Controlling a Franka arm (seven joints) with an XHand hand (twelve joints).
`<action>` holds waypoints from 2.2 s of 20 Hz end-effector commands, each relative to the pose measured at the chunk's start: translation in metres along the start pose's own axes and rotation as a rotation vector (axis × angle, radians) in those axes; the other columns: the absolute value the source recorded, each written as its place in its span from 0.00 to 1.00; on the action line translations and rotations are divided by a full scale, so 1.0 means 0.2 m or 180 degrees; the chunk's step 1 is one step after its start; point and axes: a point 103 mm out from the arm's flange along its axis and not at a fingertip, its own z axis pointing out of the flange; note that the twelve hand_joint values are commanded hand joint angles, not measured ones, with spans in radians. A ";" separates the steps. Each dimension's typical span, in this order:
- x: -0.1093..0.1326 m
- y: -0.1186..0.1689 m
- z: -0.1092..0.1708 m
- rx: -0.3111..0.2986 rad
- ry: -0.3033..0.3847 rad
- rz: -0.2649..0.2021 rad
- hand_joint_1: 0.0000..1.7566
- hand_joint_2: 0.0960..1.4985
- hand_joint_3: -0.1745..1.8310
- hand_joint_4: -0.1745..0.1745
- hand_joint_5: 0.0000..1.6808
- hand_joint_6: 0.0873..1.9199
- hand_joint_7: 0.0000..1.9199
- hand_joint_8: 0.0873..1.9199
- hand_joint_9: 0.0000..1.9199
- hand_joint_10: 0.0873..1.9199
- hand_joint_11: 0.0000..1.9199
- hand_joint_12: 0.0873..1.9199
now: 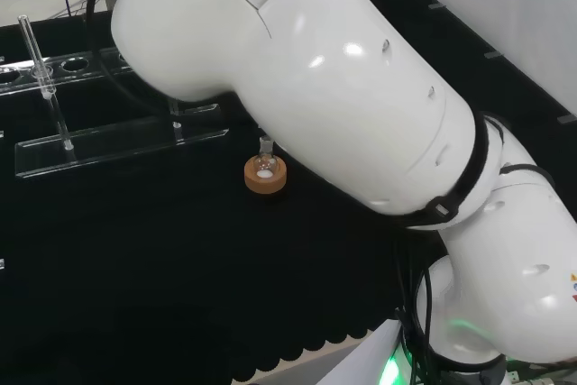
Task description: Put the funnel back on the funnel stand.
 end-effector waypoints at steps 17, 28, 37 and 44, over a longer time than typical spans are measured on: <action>0.15 0.37 0.04 0.0168 -0.0030 -0.0207 0.43 0.45 0.37 0.46 0.49 0.42 0.40 0.31 0.61 0.20 0.38 0.60; 0.13 0.43 0.13 0.0262 -0.0016 -0.0186 0.43 0.45 0.37 0.46 0.49 0.42 0.40 0.32 0.61 0.20 0.38 0.59; 0.13 0.50 0.19 0.0284 -0.0021 -0.0196 0.43 0.45 0.37 0.36 0.40 0.44 0.37 0.33 0.58 0.21 0.37 0.60; 0.14 0.53 0.22 0.0339 -0.0036 -0.0168 0.43 0.44 0.37 0.33 0.34 0.42 0.33 0.34 0.53 0.22 0.35 0.61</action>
